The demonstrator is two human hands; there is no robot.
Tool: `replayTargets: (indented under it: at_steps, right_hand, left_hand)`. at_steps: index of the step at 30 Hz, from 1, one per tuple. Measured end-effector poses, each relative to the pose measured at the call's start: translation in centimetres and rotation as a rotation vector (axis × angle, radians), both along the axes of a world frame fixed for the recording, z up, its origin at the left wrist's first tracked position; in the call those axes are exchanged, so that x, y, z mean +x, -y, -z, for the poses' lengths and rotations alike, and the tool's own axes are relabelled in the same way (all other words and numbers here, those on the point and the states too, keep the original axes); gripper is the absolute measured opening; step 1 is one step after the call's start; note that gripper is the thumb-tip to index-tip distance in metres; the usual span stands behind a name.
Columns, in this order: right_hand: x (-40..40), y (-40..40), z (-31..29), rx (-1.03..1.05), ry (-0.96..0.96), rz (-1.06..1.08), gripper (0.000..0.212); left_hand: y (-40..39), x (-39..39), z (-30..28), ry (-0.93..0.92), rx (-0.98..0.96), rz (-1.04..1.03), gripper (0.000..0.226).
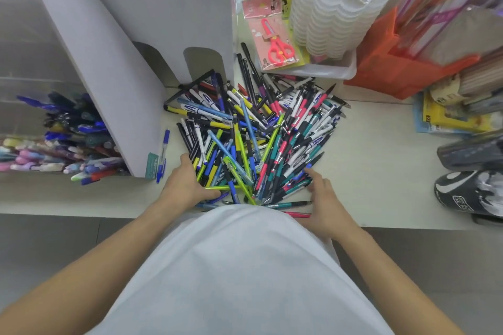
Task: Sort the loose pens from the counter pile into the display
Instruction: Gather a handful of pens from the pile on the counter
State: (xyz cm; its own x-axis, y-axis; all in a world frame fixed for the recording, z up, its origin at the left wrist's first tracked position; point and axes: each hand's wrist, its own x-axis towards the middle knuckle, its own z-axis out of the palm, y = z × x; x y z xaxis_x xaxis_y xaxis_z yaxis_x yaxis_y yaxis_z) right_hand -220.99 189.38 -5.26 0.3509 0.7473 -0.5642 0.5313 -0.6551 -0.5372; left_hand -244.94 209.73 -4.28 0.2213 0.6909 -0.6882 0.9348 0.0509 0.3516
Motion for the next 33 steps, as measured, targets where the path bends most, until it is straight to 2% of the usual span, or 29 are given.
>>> replayTargets:
  at_steps: [5, 8, 11, 15, 17, 20, 23, 26, 27, 29, 31, 33]
  right_hand:
    - [-0.8, -1.1, 0.8, 0.067, 0.061, -0.052, 0.113]
    - [-0.3, -2.5, 0.6, 0.113, 0.035, -0.029, 0.103]
    - [0.3, -4.1, 0.5, 0.131, 0.058, -0.11, 0.101]
    - [0.9, -5.2, 0.6, 0.137, 0.056, -0.105, 0.103]
    - [1.0, -4.9, 0.6, 0.18, 0.08, -0.072, 0.106]
    - [0.9, -4.3, 1.0, 0.254, 0.277, 0.013, 0.111]
    - [-0.1, -3.9, 1.0, 0.196, 0.318, 0.229, 0.122]
    - [-1.4, -3.3, 1.2, 0.05, 0.18, 0.462, 0.13]
    - [-1.7, -3.1, 1.6, 0.014, 0.131, 0.519, 0.125]
    - [-2.1, -3.2, 2.3, -0.025, -0.024, 0.673, 0.091]
    - [-2.7, -3.9, 2.2, 0.002, -0.303, 0.905, 0.064]
    - [-3.3, -4.9, 1.9, 0.063, -0.499, 1.05, 0.06]
  left_hand:
    - [0.1, 0.4, -0.3, -0.017, -0.009, 0.025, 0.108]
    - [0.2, 0.7, -0.6, -0.016, -0.007, 0.029, 0.101]
    - [0.3, 1.1, -0.5, -0.017, -0.01, 0.065, 0.094]
    - [0.2, 1.1, -0.6, -0.039, -0.059, 0.171, 0.101]
    - [-0.9, 0.3, -1.2, -0.073, -0.075, 0.249, 0.102]
    - [-2.9, -0.9, -2.3, -0.135, -0.038, 0.348, 0.092]
    - [-3.2, -1.3, -2.9, -0.092, 0.07, 0.266, 0.087]
    - [-1.5, -0.6, -3.7, 0.222, 0.312, 0.05, 0.084]
    - [-1.0, -0.1, -4.0, 0.326, 0.408, -0.006, 0.082]
    - [-0.6, 1.1, -3.9, 0.421, 0.486, -0.058, 0.081]
    - [-0.6, 2.4, -3.2, 0.386, 0.352, -0.111, 0.085]
    - [-0.9, 3.4, -2.3, 0.325, 0.178, -0.157, 0.089]
